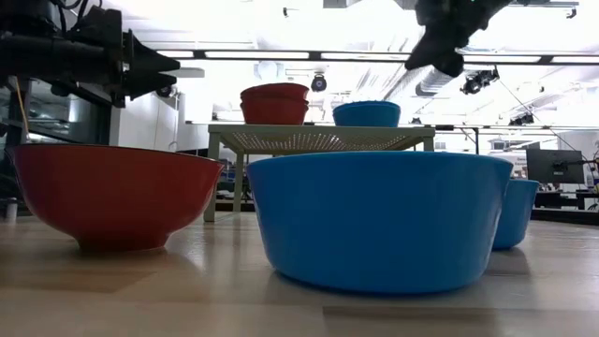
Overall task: Pick & Place Mini bowls
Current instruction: Stack the blue bowl on the blue bowl on the shelf
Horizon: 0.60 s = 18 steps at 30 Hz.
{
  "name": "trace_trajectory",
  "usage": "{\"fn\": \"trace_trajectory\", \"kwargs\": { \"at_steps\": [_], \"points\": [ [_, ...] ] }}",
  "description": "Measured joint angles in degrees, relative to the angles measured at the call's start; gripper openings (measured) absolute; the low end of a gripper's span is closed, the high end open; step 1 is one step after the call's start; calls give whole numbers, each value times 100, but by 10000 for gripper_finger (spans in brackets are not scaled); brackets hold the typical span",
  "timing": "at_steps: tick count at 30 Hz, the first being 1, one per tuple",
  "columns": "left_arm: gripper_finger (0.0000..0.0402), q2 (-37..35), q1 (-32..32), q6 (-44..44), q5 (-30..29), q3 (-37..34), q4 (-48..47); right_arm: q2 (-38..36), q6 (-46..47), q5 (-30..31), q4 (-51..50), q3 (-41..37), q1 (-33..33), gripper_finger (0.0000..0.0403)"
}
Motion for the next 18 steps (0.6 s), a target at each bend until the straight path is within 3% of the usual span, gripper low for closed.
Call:
{"fn": "trace_trajectory", "kwargs": {
  "at_steps": [11,18],
  "points": [
    [213,-81,-146,-83,608,0,266,-158,69,-101,-200,-35,261,0],
    [213,-1013,-492,498,546,4,105,-158,437,83,-188,-35,648,0]
  ]
}}
